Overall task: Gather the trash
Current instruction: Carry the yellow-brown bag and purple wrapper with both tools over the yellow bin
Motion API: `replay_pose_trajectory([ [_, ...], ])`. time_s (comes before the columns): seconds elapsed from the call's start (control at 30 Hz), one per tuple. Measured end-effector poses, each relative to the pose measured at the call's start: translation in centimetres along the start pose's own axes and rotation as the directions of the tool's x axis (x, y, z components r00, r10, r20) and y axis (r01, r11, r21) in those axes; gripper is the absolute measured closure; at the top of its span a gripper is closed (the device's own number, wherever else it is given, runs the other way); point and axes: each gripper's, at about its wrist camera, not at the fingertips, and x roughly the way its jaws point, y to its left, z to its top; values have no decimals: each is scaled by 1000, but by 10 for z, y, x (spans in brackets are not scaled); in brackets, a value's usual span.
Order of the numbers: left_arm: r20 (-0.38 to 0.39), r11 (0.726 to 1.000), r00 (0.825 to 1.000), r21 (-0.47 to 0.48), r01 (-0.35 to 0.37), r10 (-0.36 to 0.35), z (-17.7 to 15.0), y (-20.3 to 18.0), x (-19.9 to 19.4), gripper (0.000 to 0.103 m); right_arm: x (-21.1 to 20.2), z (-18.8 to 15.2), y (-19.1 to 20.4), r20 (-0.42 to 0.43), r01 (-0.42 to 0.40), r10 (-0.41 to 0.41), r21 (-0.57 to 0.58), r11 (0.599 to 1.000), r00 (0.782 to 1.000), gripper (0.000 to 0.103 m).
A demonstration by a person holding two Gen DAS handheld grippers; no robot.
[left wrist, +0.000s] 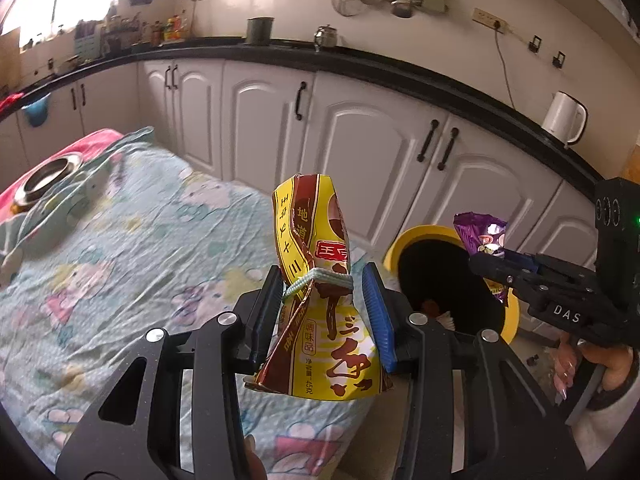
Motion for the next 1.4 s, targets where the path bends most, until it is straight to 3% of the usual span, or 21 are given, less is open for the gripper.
replay_pose_trajectory([
  [0.77, -30, 984, 990, 107, 140, -138, 19, -81, 43, 69, -39, -27, -76, 39, 126, -134, 176, 976, 990, 70],
  [1.4, -97, 965, 978, 172, 200, -185, 20, -133, 97, 69, -41, -53, -108, 8, 219, -226, 222, 950, 974, 70],
])
